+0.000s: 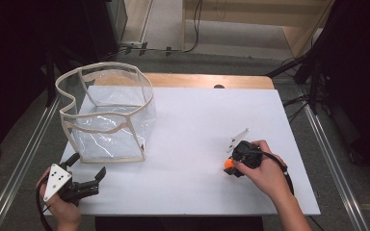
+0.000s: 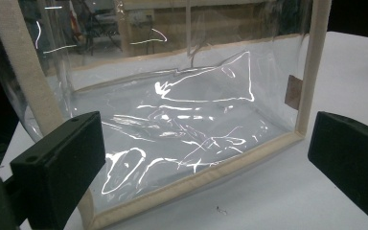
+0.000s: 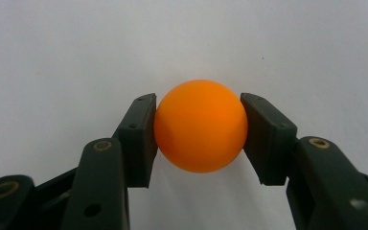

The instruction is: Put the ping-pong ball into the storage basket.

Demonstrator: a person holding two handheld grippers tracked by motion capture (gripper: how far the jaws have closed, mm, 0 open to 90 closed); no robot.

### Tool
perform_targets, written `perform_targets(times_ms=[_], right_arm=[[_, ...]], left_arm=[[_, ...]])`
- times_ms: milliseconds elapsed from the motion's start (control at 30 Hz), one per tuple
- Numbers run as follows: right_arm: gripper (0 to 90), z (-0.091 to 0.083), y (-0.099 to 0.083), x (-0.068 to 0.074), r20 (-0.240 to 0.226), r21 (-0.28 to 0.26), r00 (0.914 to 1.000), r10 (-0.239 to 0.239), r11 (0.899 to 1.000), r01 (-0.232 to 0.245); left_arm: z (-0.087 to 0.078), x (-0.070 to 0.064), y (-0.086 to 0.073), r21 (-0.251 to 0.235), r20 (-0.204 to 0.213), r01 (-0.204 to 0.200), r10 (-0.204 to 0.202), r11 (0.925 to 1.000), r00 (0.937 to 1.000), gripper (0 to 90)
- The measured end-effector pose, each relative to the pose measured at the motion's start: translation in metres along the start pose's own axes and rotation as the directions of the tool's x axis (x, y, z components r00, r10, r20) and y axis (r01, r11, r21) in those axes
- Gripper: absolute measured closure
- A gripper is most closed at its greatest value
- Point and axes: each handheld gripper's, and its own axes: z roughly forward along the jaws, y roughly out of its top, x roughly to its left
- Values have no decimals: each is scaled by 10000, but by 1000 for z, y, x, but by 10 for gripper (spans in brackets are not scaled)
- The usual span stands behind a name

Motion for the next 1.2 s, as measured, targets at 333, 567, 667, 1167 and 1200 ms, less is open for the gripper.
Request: perform_targets(times_ms=[333,567,667,1167,1200], right_arm=[[476,0,14,1,-48,65,9999,-138,9999,139],[476,1,22,2,-132,69,9993,-337,9994,338],[475,1,25,2,-181,53,9990,-405,9992,406],[476,-1,43,3,-199,104,9982,-568,9983,570],[476,-1,44,2,-214,62,9972,-717,9974,719]], left_arm=[[0,0,0,-8,8,11,-11,10000,10000,0],[0,0,0,-4,14,10,-10,10000,10000,0],[0,0,0,0,24,9,-9,10000,10000,0],[0,0,0,-17,32,13,-13,10000,10000,0],[0,0,0,-18,33,15,-15,10000,10000,0]])
